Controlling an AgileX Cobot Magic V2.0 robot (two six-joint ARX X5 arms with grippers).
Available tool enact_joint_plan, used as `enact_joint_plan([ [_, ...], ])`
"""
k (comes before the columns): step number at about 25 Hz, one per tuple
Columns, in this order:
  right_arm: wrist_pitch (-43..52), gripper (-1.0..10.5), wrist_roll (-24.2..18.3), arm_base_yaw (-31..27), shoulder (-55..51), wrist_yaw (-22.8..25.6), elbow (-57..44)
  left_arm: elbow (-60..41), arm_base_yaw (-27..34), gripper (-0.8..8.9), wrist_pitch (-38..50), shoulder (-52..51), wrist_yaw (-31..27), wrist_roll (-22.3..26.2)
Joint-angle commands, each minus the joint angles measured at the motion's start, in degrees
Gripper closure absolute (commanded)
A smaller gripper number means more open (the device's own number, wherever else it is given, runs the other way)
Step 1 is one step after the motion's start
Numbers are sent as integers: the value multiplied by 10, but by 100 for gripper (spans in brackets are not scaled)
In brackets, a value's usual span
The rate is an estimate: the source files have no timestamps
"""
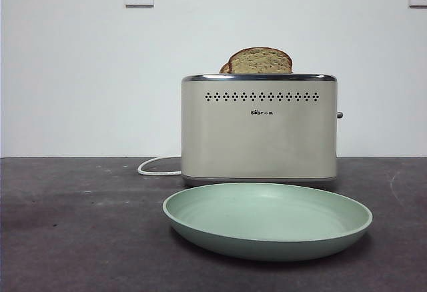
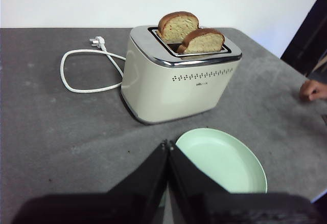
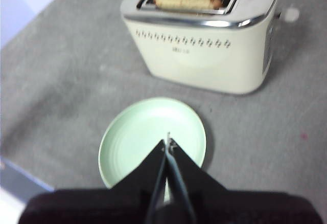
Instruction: Take the bread from the toaster,put the bread on the plate,put the plate on the table
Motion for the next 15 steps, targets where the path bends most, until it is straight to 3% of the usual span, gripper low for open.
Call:
enact_joint_plan([
  [1, -37, 958, -32, 2, 12, -1, 12, 17, -1, 821, -19, 6, 17, 31],
  [6, -77, 958, -62, 2, 21, -18, 14, 27, -1, 821, -39, 9, 56, 40],
  [9, -79, 958, -69, 2, 21, -42, 14, 27, -1, 822, -43, 9, 56, 40],
  [15, -79, 957, -69, 2, 21, -42, 14, 27, -1, 822, -42, 9, 56, 40],
])
